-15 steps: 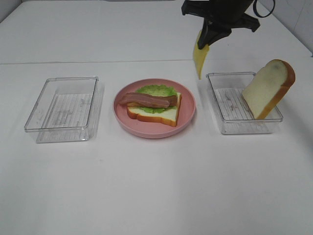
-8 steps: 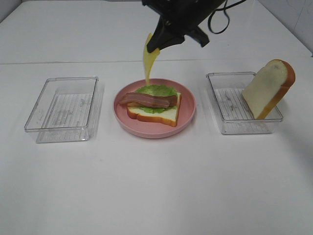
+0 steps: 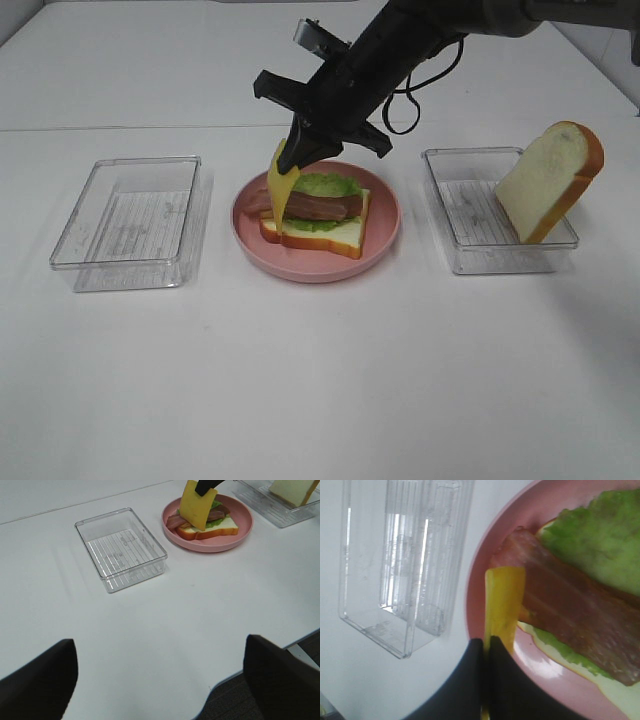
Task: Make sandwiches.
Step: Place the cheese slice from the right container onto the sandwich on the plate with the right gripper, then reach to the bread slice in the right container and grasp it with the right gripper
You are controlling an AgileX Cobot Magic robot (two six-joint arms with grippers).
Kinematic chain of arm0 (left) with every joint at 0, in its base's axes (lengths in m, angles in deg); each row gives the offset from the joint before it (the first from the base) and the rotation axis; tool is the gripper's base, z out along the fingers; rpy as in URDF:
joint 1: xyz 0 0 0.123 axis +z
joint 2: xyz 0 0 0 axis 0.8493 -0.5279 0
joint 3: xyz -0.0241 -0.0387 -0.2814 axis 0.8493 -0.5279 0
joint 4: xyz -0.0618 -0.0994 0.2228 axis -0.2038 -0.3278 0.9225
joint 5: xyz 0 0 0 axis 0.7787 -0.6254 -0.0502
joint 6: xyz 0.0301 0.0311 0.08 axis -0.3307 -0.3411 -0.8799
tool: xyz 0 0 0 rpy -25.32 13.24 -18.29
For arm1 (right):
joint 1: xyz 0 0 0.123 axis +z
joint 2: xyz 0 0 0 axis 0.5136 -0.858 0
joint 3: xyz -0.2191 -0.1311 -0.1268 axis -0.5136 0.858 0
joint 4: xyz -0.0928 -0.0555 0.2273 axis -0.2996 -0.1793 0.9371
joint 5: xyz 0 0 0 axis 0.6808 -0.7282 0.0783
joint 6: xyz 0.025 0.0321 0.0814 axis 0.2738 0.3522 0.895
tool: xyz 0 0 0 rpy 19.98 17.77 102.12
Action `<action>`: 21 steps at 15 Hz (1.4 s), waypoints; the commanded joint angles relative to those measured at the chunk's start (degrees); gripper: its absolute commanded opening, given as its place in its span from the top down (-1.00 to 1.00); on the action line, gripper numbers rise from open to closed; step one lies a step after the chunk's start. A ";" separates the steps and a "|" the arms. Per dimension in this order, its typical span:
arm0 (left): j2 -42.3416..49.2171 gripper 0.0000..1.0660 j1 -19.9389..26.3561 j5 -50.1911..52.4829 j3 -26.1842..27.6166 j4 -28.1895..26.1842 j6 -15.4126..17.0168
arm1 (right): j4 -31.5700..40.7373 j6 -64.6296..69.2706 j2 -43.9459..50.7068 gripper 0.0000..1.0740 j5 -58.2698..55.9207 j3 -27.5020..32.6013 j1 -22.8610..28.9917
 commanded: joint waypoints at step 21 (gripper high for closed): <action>1.38 -0.59 -0.06 0.17 -0.11 -0.06 0.00 | -26.30 10.60 11.97 -0.37 -3.38 -0.23 -9.45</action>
